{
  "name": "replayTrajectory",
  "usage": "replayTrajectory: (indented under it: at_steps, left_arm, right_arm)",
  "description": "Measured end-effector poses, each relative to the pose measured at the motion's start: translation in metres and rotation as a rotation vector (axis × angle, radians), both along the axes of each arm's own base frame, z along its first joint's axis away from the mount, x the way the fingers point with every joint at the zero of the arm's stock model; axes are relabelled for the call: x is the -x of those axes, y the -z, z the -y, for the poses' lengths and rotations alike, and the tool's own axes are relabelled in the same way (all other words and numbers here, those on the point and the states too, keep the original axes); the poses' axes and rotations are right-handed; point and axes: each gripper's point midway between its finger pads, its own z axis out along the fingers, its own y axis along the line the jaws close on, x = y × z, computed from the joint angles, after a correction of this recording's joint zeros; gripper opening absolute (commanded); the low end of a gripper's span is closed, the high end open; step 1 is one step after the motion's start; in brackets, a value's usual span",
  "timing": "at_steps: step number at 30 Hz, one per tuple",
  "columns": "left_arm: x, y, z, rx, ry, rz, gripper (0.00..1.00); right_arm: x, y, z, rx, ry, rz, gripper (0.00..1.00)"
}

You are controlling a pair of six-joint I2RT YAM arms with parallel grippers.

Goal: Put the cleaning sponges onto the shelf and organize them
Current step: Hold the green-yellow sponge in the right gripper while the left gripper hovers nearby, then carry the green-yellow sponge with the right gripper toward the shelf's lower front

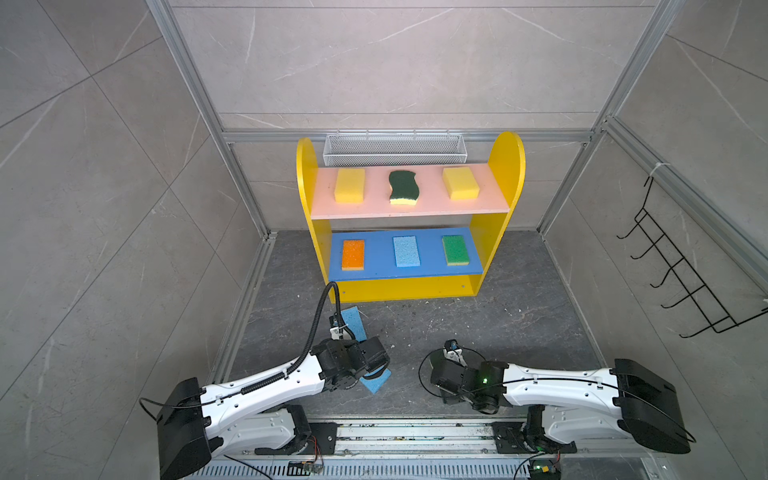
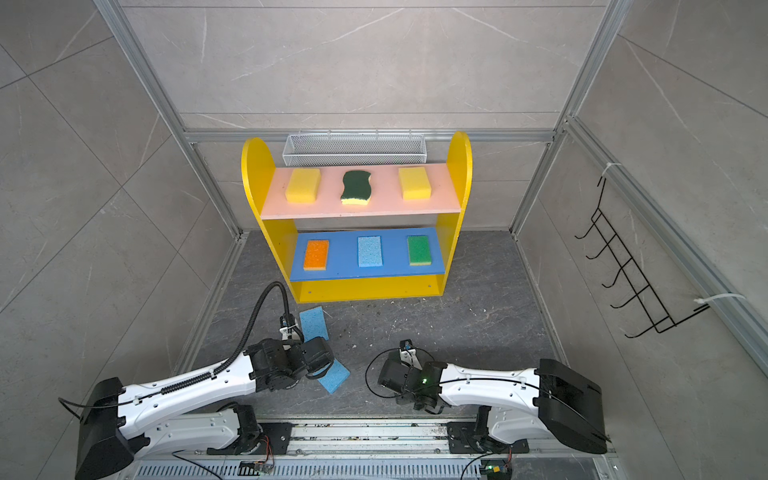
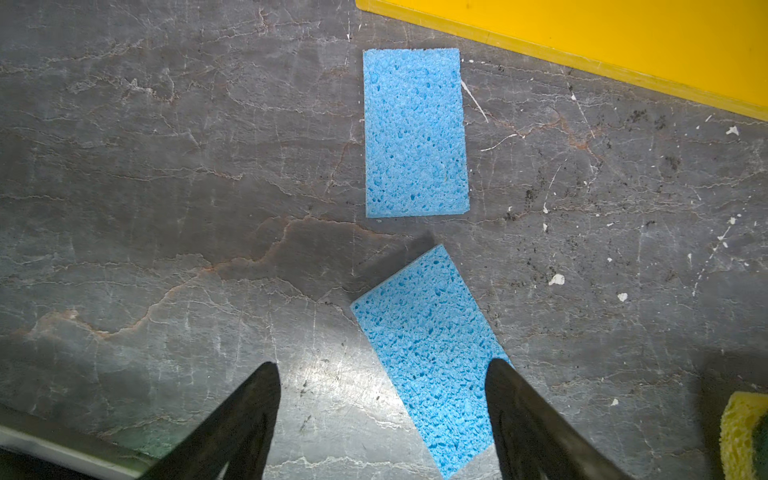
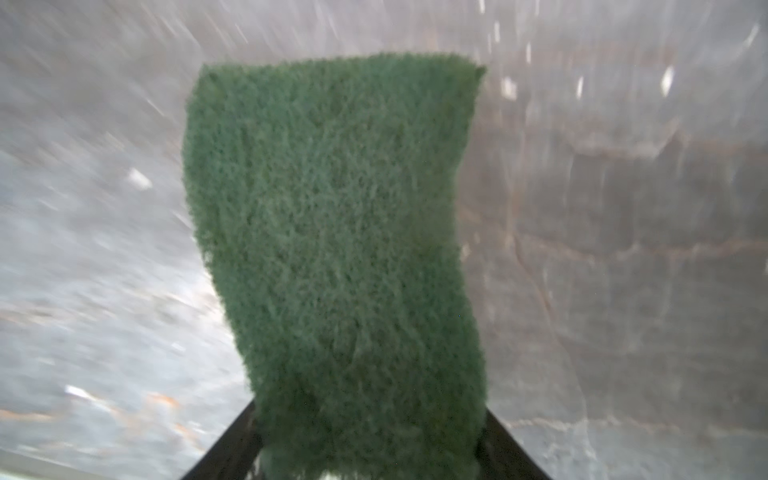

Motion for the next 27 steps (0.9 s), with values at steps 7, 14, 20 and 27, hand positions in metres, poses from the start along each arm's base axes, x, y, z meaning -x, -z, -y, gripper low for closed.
replayTrajectory:
  at_steps: [7, 14, 20, 27]
  left_arm:
    - [0.000, -0.003, 0.000, -0.001, 0.001, 0.016, 0.80]
    - [0.002, -0.016, -0.006, 0.045, -0.002, 0.046, 0.80]
    - [0.004, -0.024, -0.012, 0.075, -0.005, 0.070, 0.80]
    - [0.003, -0.024, -0.016, 0.058, -0.008, 0.077, 0.80]
  right_arm:
    - [-0.021, -0.015, -0.019, -0.003, 0.044, 0.068, 0.62]
    - [-0.038, -0.027, -0.034, -0.015, 0.071, 0.103, 0.62]
    - [-0.052, -0.030, -0.049, -0.019, 0.091, 0.106, 0.62]
    - [-0.080, -0.030, -0.053, -0.049, 0.152, 0.103, 0.62]
